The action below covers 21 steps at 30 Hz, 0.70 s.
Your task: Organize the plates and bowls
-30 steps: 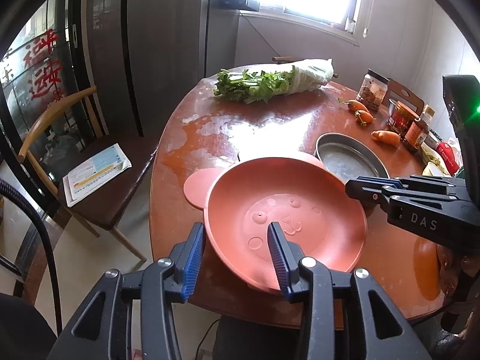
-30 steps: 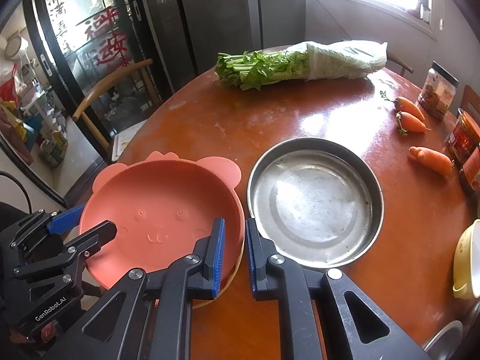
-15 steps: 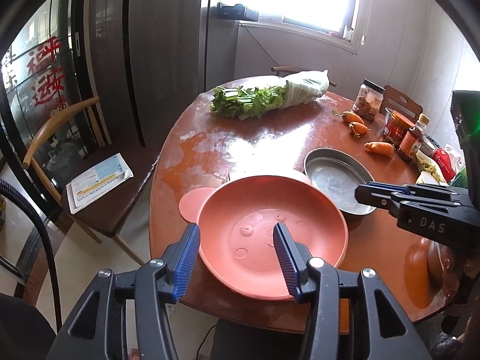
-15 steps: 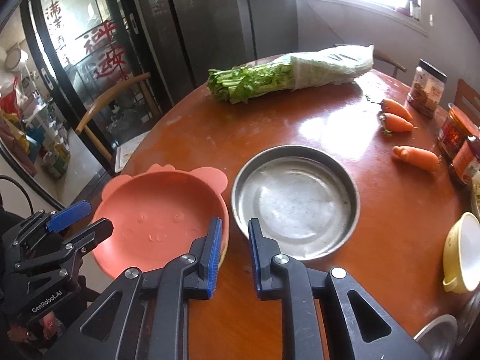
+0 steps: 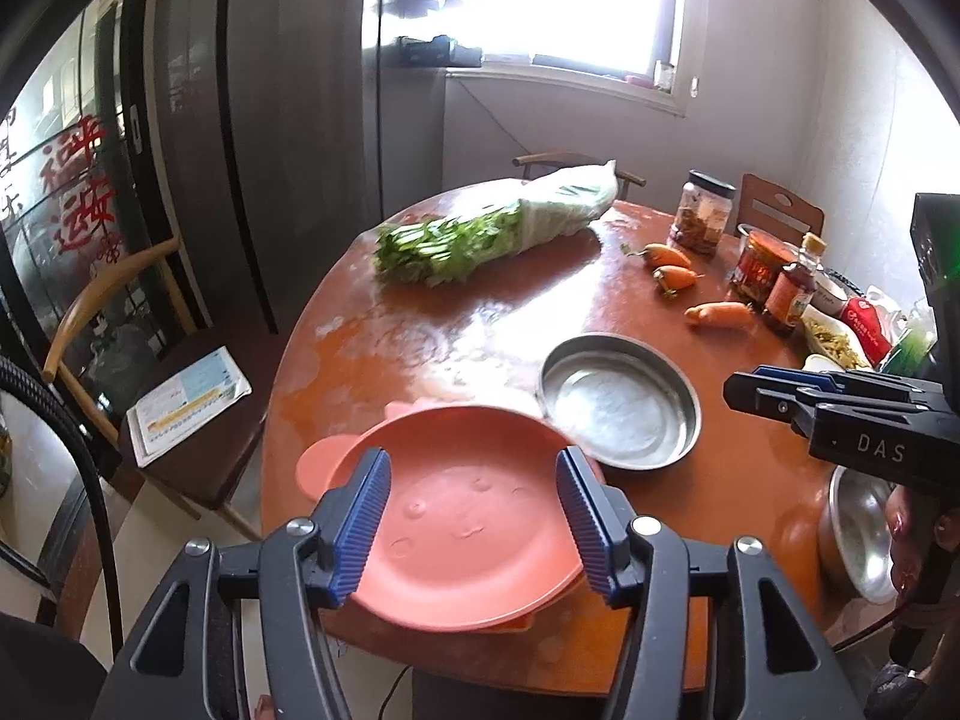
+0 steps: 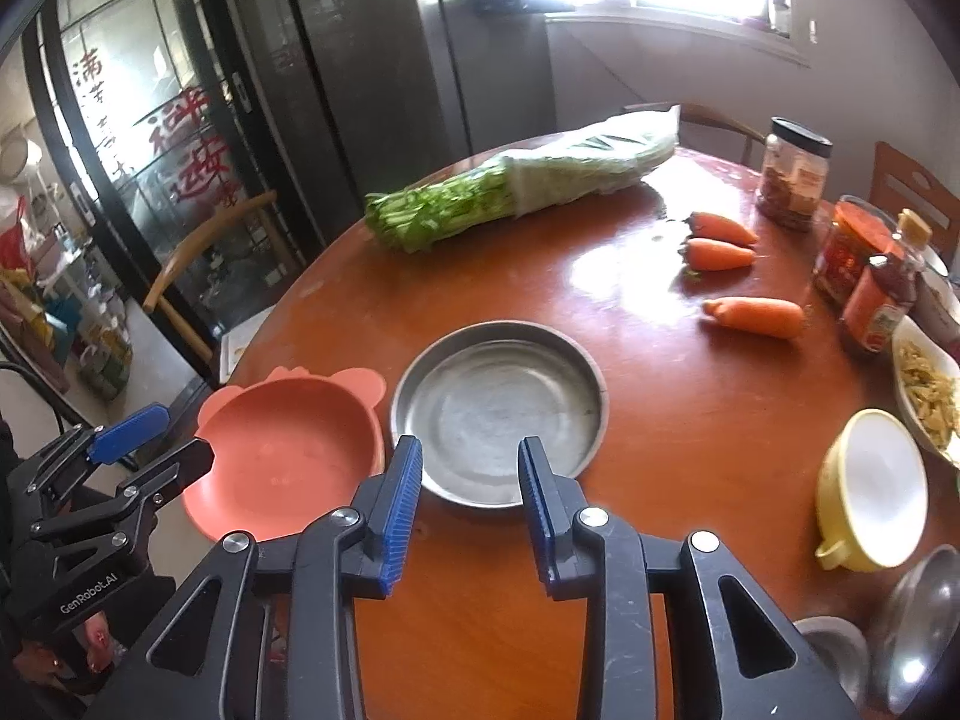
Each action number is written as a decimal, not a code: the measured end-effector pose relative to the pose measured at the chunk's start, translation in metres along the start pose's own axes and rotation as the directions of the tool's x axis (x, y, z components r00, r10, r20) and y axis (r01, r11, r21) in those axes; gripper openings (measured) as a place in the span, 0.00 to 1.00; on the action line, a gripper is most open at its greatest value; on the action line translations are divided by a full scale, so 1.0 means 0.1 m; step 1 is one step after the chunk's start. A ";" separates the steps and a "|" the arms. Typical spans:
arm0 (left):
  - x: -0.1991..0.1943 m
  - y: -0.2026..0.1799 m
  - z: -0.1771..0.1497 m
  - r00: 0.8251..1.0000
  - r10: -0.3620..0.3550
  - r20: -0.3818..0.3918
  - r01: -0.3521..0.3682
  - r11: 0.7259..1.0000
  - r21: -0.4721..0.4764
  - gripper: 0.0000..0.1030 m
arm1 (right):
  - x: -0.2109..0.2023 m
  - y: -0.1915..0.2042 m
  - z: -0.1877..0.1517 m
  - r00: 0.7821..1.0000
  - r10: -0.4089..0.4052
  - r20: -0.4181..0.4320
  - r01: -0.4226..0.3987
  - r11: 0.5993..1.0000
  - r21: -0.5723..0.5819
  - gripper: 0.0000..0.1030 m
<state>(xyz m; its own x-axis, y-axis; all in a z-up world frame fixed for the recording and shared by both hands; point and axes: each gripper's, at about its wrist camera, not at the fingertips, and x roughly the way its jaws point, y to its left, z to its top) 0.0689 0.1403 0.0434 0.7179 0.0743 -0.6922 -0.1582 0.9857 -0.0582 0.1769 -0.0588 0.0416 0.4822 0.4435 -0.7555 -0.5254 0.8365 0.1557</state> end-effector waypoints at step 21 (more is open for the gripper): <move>0.52 -0.40 0.50 0.996 -0.044 -0.072 0.052 0.992 0.113 0.62 | 0.07 -0.55 0.14 0.999 -0.042 -0.018 0.044 0.990 0.135 0.47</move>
<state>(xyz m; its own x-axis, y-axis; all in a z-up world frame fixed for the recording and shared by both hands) 0.1459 0.1119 0.0458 0.6738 0.0196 -0.7386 -0.0428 0.9990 -0.0125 0.2188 -0.0976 0.0367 0.4909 0.4019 -0.7730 -0.4038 0.8911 0.2069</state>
